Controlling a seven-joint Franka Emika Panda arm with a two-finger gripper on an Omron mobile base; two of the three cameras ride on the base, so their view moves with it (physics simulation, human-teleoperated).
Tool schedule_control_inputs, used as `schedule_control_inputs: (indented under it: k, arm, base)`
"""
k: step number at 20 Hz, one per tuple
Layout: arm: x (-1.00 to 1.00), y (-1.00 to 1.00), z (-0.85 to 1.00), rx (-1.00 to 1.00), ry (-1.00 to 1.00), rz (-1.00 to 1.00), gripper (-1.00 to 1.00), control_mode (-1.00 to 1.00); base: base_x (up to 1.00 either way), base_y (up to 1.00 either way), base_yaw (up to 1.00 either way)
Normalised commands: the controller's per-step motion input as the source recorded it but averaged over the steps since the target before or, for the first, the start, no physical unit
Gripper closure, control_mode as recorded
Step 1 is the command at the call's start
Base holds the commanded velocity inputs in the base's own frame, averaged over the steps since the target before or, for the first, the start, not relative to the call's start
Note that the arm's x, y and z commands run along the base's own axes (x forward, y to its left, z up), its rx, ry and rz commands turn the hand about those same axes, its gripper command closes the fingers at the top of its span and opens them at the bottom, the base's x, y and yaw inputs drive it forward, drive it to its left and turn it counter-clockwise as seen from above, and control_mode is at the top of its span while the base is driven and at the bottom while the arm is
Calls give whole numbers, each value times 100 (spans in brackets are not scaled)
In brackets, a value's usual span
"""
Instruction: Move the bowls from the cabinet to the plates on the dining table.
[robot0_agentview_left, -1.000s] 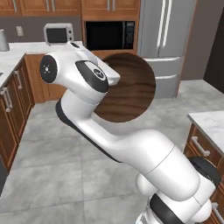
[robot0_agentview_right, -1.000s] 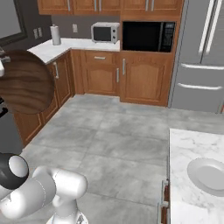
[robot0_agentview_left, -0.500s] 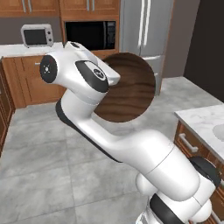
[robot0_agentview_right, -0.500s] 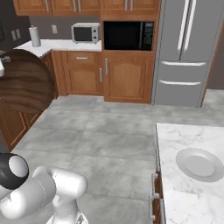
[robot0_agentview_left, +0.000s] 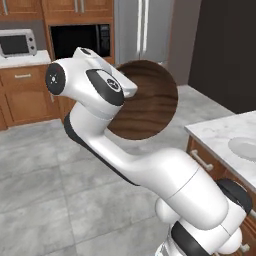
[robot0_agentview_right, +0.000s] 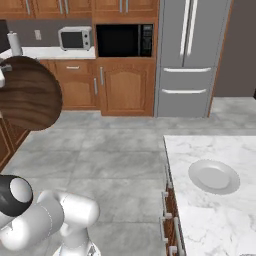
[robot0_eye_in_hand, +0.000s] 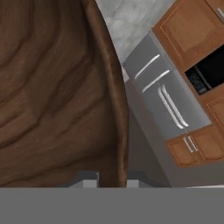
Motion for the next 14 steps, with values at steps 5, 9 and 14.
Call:
schedule_control_inputs:
  k: [5, 9, 14]
  arm:
    - [0, 0, 0, 0, 0, 0, 100, 100]
    - [0, 0, 0, 0, 0, 0, 100, 100]
    - [0, 0, 0, 0, 0, 0, 100, 100]
  base:
    - [0, 0, -25]
    - [0, 0, -25]
    - [0, 0, -25]
